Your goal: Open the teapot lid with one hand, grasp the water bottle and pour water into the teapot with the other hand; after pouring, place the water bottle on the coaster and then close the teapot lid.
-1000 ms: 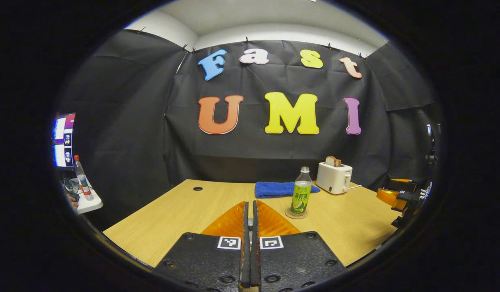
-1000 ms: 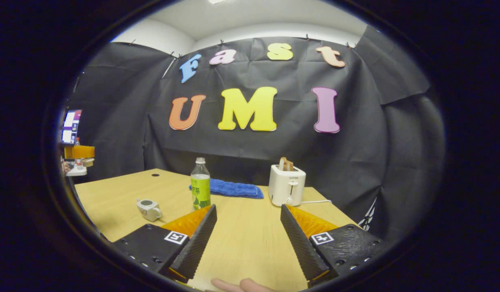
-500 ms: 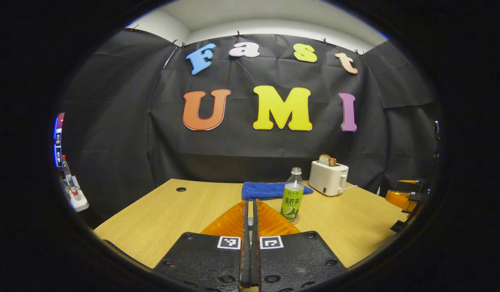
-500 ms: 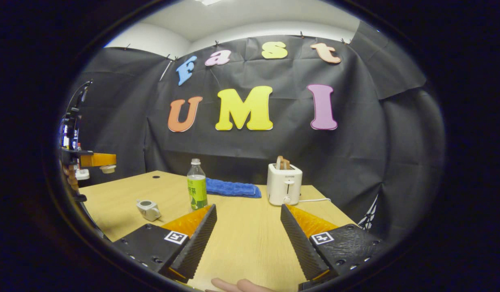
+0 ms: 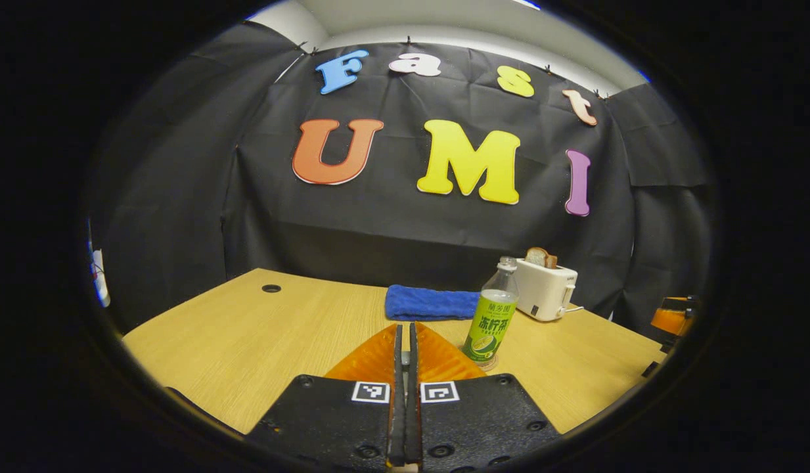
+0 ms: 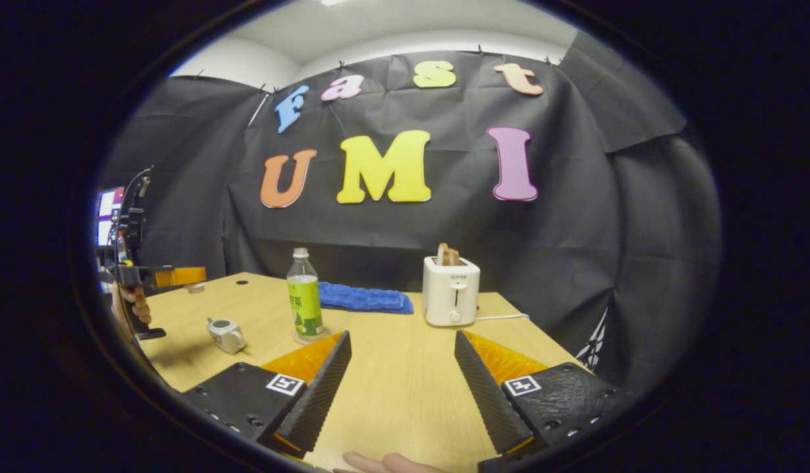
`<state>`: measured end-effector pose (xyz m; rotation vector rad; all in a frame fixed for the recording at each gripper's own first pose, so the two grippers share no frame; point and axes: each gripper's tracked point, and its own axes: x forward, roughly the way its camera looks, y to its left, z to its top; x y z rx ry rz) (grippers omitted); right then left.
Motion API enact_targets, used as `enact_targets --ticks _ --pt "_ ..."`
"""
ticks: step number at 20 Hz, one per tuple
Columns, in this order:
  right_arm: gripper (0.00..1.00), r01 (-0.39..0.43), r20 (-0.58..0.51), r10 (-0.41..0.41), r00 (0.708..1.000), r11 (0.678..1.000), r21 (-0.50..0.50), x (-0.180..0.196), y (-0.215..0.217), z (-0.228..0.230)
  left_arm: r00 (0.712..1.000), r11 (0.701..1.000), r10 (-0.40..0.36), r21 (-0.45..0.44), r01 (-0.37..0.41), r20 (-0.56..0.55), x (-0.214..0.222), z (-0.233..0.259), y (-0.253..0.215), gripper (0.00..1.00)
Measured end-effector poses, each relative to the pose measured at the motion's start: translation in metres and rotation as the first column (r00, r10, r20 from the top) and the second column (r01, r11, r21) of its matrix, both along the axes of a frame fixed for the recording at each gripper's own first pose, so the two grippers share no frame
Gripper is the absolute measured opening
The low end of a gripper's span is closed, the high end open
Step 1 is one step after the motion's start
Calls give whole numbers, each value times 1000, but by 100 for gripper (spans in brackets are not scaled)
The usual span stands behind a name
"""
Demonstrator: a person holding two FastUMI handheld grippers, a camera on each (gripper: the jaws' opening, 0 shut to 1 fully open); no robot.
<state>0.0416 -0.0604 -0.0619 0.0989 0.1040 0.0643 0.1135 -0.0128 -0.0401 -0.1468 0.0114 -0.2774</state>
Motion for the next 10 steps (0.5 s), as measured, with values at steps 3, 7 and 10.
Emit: enact_targets --ticks 3,7,10 --pt "94 10 -19 -10 1000 1000 11 3 -4 -7 1000 1000 -3 28 3 -8 8 -19 -10 4" --pt "94 19 -32 -19 999 1000 13 6 -8 -12 1000 998 -22 59 22 -9 8 -35 -26 4" --pt "94 17 -35 -17 999 1000 12 7 -8 -13 999 998 -30 50 30 -12 8 -38 -34 4"
